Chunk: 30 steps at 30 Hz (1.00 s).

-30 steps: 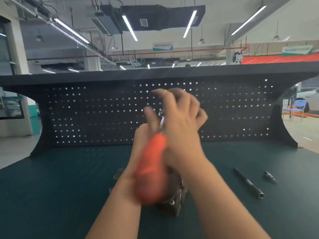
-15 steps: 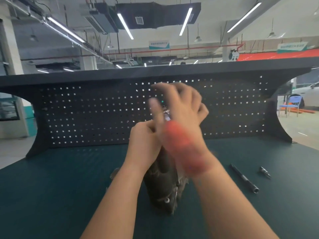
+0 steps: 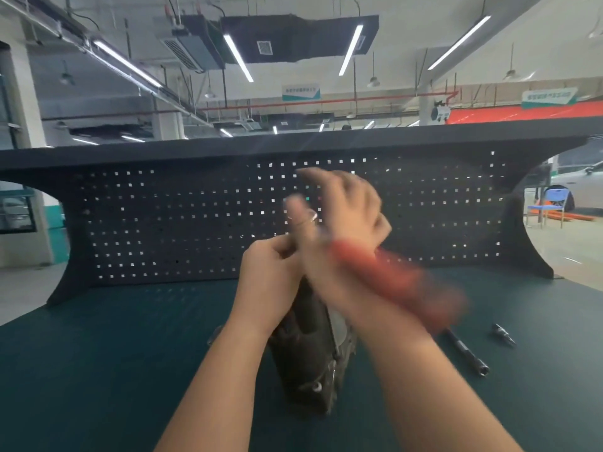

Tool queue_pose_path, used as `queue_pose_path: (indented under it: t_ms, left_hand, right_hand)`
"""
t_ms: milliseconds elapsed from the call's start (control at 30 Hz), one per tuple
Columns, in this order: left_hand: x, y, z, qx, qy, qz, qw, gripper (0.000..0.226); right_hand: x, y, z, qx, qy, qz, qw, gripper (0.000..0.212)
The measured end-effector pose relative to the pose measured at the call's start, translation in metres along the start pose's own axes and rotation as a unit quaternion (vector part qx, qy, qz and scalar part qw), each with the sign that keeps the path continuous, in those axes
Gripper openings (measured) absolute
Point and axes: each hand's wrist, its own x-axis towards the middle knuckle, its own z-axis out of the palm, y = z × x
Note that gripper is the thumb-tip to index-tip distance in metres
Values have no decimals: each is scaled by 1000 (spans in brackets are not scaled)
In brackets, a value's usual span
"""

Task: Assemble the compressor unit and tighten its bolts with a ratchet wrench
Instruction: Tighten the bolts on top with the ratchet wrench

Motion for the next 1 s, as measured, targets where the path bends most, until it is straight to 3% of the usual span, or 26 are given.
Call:
queue_pose_path:
  t_ms: [100,133,200,300,367,433,500,567,600,667,733,833,900,1000]
  left_hand:
    - [-2,1,1,-24,-23,18,999,11]
    - [-2,1,3,-26,-24,27,999,9]
    - [-2,3,6,-53,-31,20,998,13]
    - [5,0,9,-46,-32,-42,998,54]
    - [8,-3,7,-16,-25,-42,999,49]
    - [6,-4,3,-26,-12,-38,999,48]
    - [3,-5,0,-36,-17,-18,999,33]
    - [-1,-1,3,-9,-22,13,1000,15]
    - [-2,-2,4,-2,-21,27,999,12]
    - [-3,0,8,-31,-25,33,999,16]
    - [0,1,9,-36,-20,15,999,32]
    - [14,-13,7,84,9,-36,996,49]
    - [17,-17,2,87,6,-45,995,51]
    - [4,-7,-3,-17,-22,-9,1000,29]
  right_hand:
    - [17,26,-22,189,7,236,953,40]
    - [17,28,-24,196,14,258,946,40]
    - [10,18,-18,126,49,185,973,45]
    - [-12,-14,7,-62,42,-41,996,48]
    - [-19,-20,18,-108,17,-81,991,53]
    - [-10,-13,11,-43,20,-23,999,53]
    - [6,6,-5,80,37,111,990,43]
    - [18,27,-21,192,23,285,939,30]
    - [19,32,-23,213,16,329,920,27]
    - [16,25,-18,203,59,284,935,28]
    - [6,5,-7,113,126,126,977,37]
    - [-15,-16,15,-87,84,-81,989,39]
    - [-15,-15,16,-95,42,-80,991,41]
    - [3,6,-1,60,48,91,993,45]
